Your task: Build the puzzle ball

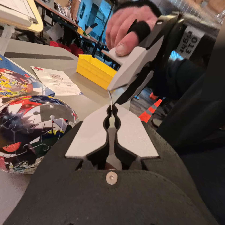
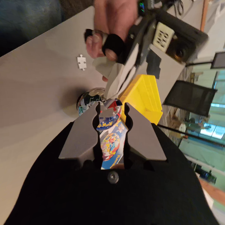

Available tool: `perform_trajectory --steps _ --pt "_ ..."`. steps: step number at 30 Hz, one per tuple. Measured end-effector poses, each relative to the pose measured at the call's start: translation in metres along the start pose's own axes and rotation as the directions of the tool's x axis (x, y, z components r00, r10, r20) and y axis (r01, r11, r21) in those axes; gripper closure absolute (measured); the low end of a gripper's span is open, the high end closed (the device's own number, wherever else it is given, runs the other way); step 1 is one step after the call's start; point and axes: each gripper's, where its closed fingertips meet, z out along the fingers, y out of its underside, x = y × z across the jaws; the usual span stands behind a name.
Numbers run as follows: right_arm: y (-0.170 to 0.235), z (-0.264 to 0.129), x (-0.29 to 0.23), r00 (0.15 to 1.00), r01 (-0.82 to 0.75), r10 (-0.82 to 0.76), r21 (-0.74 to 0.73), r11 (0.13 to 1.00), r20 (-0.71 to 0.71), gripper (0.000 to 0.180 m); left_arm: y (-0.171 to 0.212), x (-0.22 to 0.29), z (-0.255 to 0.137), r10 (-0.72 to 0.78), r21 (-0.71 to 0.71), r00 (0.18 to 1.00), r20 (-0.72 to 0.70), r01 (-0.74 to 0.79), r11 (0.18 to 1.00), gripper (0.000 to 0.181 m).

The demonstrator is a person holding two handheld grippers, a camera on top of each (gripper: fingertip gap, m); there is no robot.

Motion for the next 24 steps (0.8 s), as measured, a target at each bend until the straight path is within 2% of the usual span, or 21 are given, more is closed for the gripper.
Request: perform_trajectory --steps 2,4,6,7,9,11,15,20,22,24 --pt "0.008 -0.006 0.014 0.978 -0.196 0.197 0.022 0.98 -0.071 0.149 -0.011 0.0 -0.004 -0.023 0.101 1.0 0.004 0.022 0.995 0.179" --pt "0.014 -0.011 0.021 0.867 -0.481 0.492 0.128 0.867 -0.075 0.15 -0.023 -0.001 -0.01 -0.048 0.215 0.999 0.007 0.045 0.976 0.179" --pt "0.015 -0.01 0.015 0.668 -0.731 0.742 0.222 0.645 0.043 0.149 -0.03 0.0 -0.014 -0.051 0.296 0.999 0.004 0.047 0.954 0.179" --pt "0.016 -0.01 0.016 0.567 -0.805 0.819 0.269 0.529 0.084 0.152 -0.033 0.0 -0.015 -0.045 0.329 0.999 0.007 0.04 0.944 0.179" --pt "0.012 -0.011 0.019 0.373 -0.889 0.905 0.36 0.285 0.204 0.157 -0.038 0.006 -0.016 -0.018 0.365 0.999 -0.027 0.027 0.931 0.179" --pt "0.007 -0.01 0.021 0.251 -0.908 0.919 0.404 0.113 0.305 0.161 -0.039 0.009 -0.014 0.015 0.366 1.0 -0.02 -0.007 0.931 0.179" --pt "-0.005 -0.008 0.023 0.151 -0.9 0.882 0.432 -0.064 0.446 0.173 -0.04 0.015 -0.012 0.046 0.393 0.998 -0.033 -0.029 0.919 0.178" --pt "-0.006 -0.025 0.029 0.098 -0.85 0.812 0.473 -0.232 0.575 0.162 -0.039 0.014 -0.017 0.042 0.413 0.998 -0.037 -0.024 0.911 0.179" --pt "-0.01 -0.023 0.028 0.095 -0.85 0.814 0.473 -0.233 0.573 0.164 -0.036 0.016 -0.012 0.046 0.403 0.998 -0.043 -0.024 0.915 0.179" --pt "-0.017 -0.018 0.027 0.107 -0.851 0.827 0.481 -0.211 0.552 0.173 -0.033 0.019 -0.007 0.055 0.39 0.997 -0.052 -0.03 0.92 0.179"
